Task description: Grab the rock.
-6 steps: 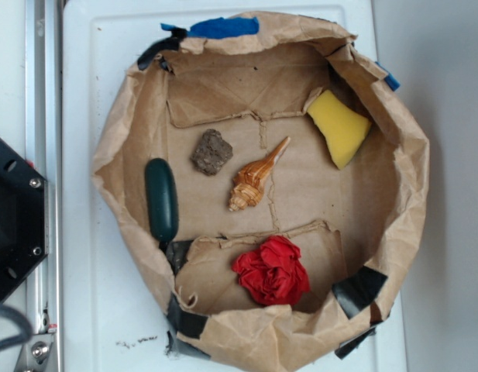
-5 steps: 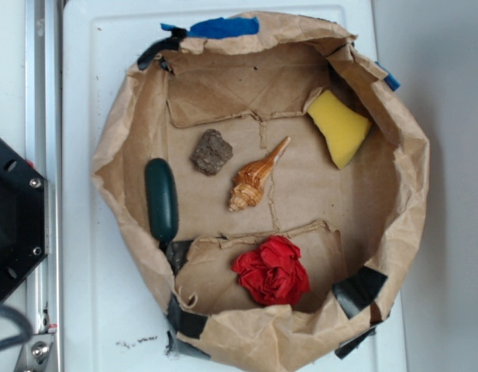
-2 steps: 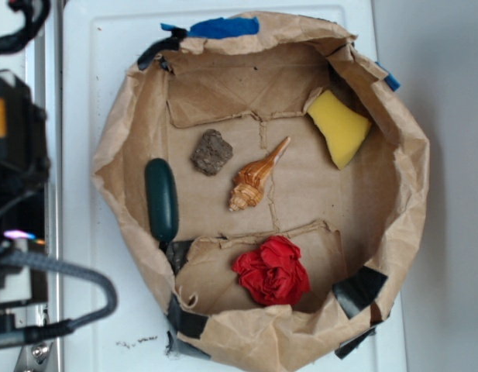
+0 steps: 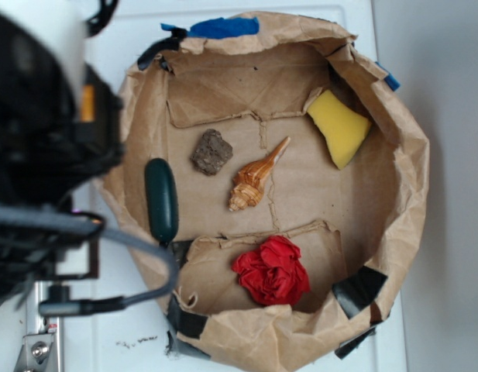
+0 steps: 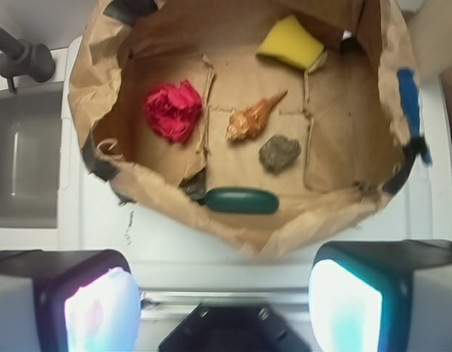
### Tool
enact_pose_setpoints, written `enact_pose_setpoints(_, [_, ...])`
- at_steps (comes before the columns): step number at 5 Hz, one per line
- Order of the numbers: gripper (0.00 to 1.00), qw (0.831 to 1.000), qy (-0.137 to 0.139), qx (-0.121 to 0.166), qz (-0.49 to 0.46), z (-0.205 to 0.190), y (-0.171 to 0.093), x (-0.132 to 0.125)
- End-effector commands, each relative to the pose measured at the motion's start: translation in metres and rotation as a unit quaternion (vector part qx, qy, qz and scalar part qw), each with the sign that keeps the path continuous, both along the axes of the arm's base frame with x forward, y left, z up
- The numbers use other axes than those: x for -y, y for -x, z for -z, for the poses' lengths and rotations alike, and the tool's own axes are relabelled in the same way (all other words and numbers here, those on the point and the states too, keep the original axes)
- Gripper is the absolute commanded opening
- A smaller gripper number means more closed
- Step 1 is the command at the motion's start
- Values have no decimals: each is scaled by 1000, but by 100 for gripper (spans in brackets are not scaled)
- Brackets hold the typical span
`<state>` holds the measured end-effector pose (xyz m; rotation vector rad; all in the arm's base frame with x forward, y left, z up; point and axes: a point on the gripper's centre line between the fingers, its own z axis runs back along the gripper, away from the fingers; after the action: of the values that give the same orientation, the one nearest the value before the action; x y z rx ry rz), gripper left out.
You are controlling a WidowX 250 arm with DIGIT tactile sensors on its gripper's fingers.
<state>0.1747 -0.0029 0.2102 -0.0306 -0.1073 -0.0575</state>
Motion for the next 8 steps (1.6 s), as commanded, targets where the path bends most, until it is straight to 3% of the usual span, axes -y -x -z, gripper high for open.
enact_pose_setpoints(1, [100, 997, -14, 5, 81, -5, -51, 15])
enact_pose_setpoints(2, [100, 989, -10, -8, 147, 13, -66, 12])
enact_pose_setpoints(3, [100, 973, 21, -17, 228, 37, -70, -4])
enact_pose_setpoints(4, [100, 968, 10, -10, 251, 60, -74, -18])
enact_pose_setpoints(8, [100, 968, 10, -10, 251, 60, -74, -18])
